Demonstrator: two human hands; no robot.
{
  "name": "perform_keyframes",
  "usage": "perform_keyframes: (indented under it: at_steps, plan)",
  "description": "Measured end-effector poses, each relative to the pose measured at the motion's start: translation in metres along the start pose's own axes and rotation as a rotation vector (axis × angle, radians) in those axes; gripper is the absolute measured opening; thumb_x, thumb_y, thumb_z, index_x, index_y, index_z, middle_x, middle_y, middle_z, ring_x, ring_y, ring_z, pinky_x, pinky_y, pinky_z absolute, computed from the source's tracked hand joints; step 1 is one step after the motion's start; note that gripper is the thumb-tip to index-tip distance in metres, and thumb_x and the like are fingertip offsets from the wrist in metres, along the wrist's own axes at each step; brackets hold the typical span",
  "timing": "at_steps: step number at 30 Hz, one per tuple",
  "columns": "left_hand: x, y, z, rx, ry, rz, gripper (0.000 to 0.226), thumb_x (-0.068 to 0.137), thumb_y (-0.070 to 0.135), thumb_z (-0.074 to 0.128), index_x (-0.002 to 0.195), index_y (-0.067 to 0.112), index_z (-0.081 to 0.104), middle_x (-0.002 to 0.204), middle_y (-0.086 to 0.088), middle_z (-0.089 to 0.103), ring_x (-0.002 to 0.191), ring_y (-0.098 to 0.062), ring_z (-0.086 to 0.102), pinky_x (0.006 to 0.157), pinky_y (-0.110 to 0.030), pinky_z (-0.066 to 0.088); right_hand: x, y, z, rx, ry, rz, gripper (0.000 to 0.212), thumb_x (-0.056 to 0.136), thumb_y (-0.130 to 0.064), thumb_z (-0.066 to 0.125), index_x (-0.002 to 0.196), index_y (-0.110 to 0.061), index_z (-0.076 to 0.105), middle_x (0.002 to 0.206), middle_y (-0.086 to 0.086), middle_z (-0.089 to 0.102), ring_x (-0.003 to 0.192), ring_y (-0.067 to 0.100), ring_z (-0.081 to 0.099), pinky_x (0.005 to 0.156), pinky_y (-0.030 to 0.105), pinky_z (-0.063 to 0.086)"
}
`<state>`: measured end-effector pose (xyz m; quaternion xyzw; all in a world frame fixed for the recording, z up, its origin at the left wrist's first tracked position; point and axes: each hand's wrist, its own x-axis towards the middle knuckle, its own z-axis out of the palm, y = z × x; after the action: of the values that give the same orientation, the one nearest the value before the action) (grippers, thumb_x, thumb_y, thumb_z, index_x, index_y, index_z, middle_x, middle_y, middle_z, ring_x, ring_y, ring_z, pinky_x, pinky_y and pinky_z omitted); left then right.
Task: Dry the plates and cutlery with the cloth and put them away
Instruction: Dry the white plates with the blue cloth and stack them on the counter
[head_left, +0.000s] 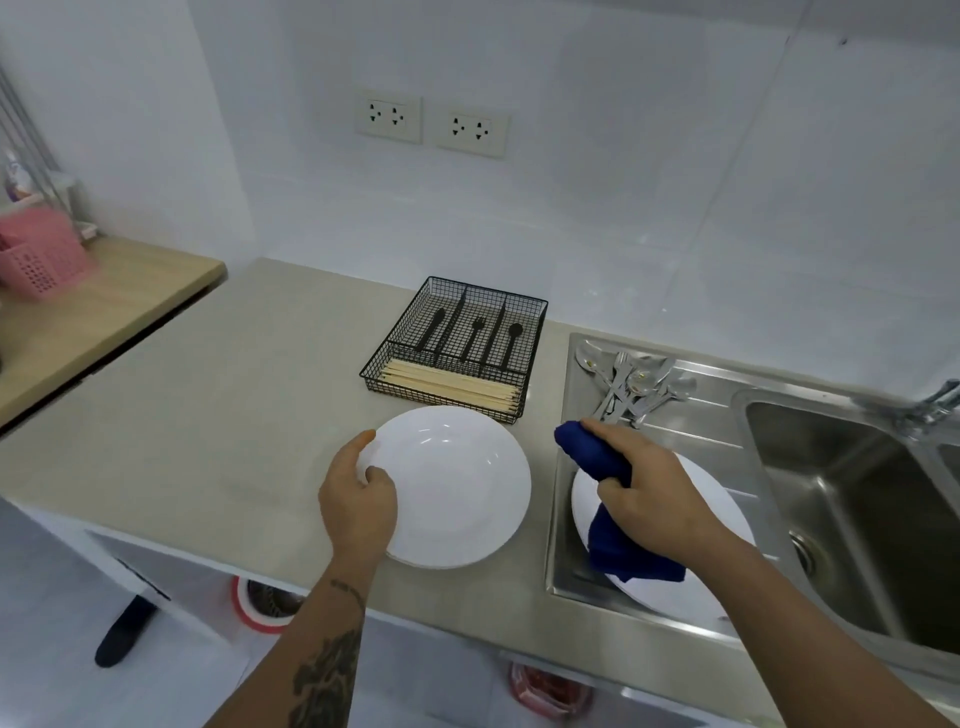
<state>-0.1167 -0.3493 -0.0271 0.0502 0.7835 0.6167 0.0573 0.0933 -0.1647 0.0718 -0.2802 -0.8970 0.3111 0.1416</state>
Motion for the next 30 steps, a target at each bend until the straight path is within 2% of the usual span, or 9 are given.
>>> perform_keyframes:
  at_steps: [4,7,10,14,16,20,24,27,30]
  plan:
    - [-0.014,0.022,0.028,0.084,-0.086,0.292,0.043,0.087,-0.002,0.054,0.123,0.02,0.065,0.125,0.003,0.065,0.117,-0.017,0.056,0.104,-0.035,0.043,-0.008,0.02,-0.018,-0.003,0.048,0.078,0.068,0.082,0.002,0.051,0.137,-0.037,0.046,0.122,-0.019,0.051,0.106,0.005,0.05,0.088,0.018,0.034]
    - [-0.043,0.038,0.062,0.079,-0.276,0.389,0.041,0.09,-0.001,0.056,0.125,0.019,0.064,0.123,0.006,0.064,0.114,-0.012,0.055,0.104,-0.028,0.041,-0.017,0.036,-0.032,-0.001,0.088,0.125,0.067,0.081,0.002,0.05,0.135,-0.038,0.047,0.123,-0.022,0.053,0.105,-0.004,0.051,0.086,0.008,0.034]
    - [-0.08,0.039,0.098,0.149,-0.497,0.387,0.041,0.093,0.007,0.057,0.131,0.02,0.059,0.126,0.008,0.062,0.11,-0.009,0.057,0.099,-0.028,0.047,-0.028,0.051,-0.044,0.016,0.129,0.179,0.068,0.078,0.004,0.051,0.132,-0.038,0.05,0.117,-0.022,0.055,0.1,-0.009,0.051,0.076,0.0,0.034]
    - [-0.111,0.03,0.14,0.303,-0.627,0.293,0.046,0.093,0.021,0.058,0.139,0.025,0.049,0.132,0.005,0.057,0.116,-0.016,0.055,0.099,-0.027,0.043,-0.039,0.084,-0.055,0.022,0.128,0.221,0.066,0.078,0.003,0.053,0.131,-0.036,0.051,0.117,-0.013,0.058,0.103,0.007,0.054,0.082,0.017,0.037]
    - [-0.119,0.026,0.152,0.365,-0.66,0.257,0.053,0.093,0.024,0.058,0.144,0.025,0.043,0.138,0.004,0.051,0.123,-0.019,0.049,0.102,-0.03,0.039,-0.043,0.1,-0.06,0.026,0.115,0.239,0.065,0.078,0.002,0.053,0.131,-0.035,0.051,0.118,-0.012,0.058,0.103,0.008,0.054,0.08,0.015,0.037]
    - [-0.124,0.019,0.166,0.434,-0.579,0.213,0.059,0.09,0.017,0.061,0.145,0.024,0.042,0.142,0.005,0.047,0.128,-0.02,0.045,0.104,-0.028,0.035,-0.05,0.127,-0.068,0.053,0.082,0.247,0.062,0.08,0.002,0.053,0.13,-0.034,0.051,0.114,-0.017,0.055,0.096,-0.004,0.052,0.074,0.003,0.034]
    - [-0.127,0.016,0.178,0.459,-0.444,0.231,0.055,0.08,0.008,0.062,0.132,0.025,0.054,0.124,0.002,0.056,0.115,-0.024,0.052,0.097,-0.036,0.045,-0.051,0.151,-0.074,0.069,0.003,0.239,0.06,0.082,0.003,0.053,0.134,-0.026,0.05,0.118,-0.014,0.051,0.103,0.0,0.045,0.086,0.009,0.031]
    - [-0.13,0.021,0.188,0.514,-0.353,0.247,0.054,0.075,0.003,0.061,0.125,0.023,0.059,0.115,-0.002,0.058,0.107,-0.026,0.055,0.088,-0.036,0.048,-0.047,0.166,-0.081,0.074,-0.052,0.175,0.055,0.079,0.005,0.052,0.128,-0.021,0.055,0.111,-0.008,0.056,0.098,0.003,0.047,0.08,0.0,0.032]
    - [-0.135,0.03,0.196,0.572,-0.291,0.24,0.056,0.07,0.004,0.058,0.123,0.019,0.06,0.109,-0.007,0.059,0.101,-0.03,0.055,0.083,-0.037,0.048,-0.039,0.179,-0.087,0.077,-0.111,0.154,0.061,0.08,0.003,0.052,0.134,-0.026,0.05,0.118,-0.012,0.051,0.106,0.005,0.047,0.079,0.0,0.028]
